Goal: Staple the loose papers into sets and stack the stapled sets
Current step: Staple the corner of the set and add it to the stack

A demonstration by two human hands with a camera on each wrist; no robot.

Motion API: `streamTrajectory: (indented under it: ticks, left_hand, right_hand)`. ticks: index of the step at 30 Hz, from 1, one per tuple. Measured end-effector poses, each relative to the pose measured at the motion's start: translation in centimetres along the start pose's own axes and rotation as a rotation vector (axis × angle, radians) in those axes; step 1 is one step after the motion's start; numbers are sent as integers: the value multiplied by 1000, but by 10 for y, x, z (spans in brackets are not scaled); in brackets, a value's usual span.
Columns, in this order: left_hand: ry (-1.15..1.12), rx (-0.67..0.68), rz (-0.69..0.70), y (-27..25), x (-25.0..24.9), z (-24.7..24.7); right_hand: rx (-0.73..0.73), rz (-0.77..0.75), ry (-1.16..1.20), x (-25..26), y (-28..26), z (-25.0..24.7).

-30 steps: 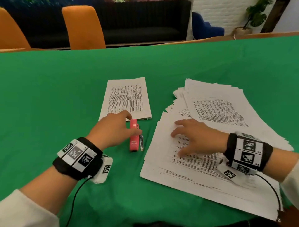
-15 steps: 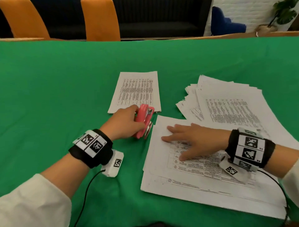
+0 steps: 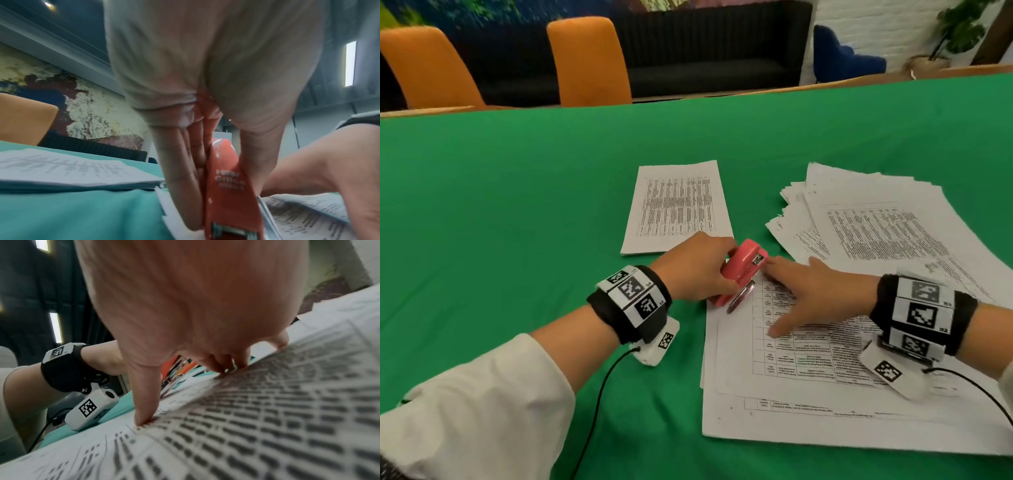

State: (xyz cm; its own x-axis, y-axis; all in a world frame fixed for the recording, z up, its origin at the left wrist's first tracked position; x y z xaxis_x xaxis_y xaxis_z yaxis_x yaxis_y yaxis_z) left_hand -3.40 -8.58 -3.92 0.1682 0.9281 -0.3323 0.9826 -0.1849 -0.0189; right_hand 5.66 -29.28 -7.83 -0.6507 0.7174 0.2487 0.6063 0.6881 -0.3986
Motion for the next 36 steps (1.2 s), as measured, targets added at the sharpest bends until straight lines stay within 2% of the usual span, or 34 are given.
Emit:
streamTrajectory:
  ticks: [4, 7, 15, 20, 24, 29, 33, 36]
  left_hand:
    - [53, 12, 8, 10, -9, 6]
    - [102, 44, 53, 14, -12, 5]
    - [269, 211, 287, 26, -22, 3]
    - [365, 243, 248, 30, -21, 10]
    - [303, 325, 353, 26, -20, 5]
    - [378, 290, 239, 26, -15, 6]
    - [338, 346, 312, 24, -11, 5]
    - [349, 332, 236, 19, -8, 3]
  right_hand:
    - [25, 19, 212, -16, -2, 2]
    - [42, -41, 295, -27, 0, 5]
    - [120, -48, 290, -40, 2, 10]
    - [117, -87, 288, -35, -2, 5]
    - [141, -102, 245, -34, 0, 6]
    - [140, -95, 195, -29, -4, 2]
    - [165, -111, 223, -28, -6, 1]
    - [161, -101, 213, -28, -6, 1]
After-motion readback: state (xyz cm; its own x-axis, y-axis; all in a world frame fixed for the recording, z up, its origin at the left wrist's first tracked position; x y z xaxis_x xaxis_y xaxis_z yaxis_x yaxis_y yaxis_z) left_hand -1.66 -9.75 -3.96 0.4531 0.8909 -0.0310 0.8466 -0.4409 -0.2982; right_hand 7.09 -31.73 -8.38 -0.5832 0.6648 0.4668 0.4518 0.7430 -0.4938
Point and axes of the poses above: each hand's wrist, its own y-axis towards the middle knuckle, its own z-axis out of the palm, x = y × z, the point moved 1 cm from there along y, towards the middle knuckle, and after that the axes turned 7 degrees about z, right-handed, at the moved point
